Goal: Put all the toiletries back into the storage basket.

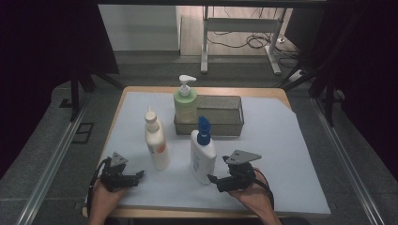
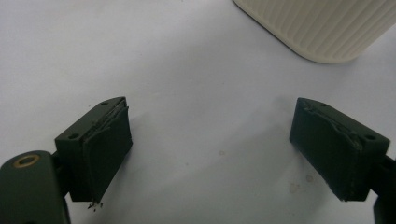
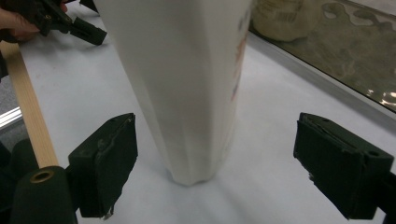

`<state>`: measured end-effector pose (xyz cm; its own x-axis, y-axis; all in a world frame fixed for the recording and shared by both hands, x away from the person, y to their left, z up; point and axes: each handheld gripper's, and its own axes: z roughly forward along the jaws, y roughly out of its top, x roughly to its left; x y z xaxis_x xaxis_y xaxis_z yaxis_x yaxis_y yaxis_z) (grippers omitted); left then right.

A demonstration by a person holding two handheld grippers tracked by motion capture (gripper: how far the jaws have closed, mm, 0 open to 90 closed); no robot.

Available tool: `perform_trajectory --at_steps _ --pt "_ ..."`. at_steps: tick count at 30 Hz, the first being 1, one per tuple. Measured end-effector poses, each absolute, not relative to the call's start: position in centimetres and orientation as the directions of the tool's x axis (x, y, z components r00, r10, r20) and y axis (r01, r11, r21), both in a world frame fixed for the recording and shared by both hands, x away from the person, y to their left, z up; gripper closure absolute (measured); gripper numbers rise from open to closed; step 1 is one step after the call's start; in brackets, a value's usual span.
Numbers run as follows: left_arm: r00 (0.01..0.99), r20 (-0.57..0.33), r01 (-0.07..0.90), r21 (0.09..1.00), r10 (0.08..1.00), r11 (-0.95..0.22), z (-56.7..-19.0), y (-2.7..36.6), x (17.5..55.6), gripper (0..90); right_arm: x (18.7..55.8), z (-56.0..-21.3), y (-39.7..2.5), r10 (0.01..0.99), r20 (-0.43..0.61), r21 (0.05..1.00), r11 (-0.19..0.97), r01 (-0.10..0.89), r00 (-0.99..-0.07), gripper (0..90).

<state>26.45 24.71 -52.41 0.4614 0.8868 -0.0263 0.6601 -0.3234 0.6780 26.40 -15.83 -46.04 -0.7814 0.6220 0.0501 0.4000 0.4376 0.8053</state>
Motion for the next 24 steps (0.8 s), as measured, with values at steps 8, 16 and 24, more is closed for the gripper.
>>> perform_trajectory --at_steps 8,16,24 --pt "0.462 -0.026 0.66 0.678 0.887 -0.324 -52.4 24.7 26.5 12.4 26.9 -46.0 -14.5 0.633 0.056 0.818 0.415 0.399 -0.772 15.5" --pt "0.461 -0.027 0.66 0.678 0.887 -0.323 -52.4 24.7 26.5 12.4 27.3 -45.9 -13.5 0.641 0.037 0.825 0.413 0.385 -0.767 16.3" --pt "0.461 -0.027 0.66 0.678 0.887 -0.323 -52.4 24.7 26.5 12.5 27.7 -45.9 -13.2 0.633 0.027 0.827 0.421 0.374 -0.774 16.3"
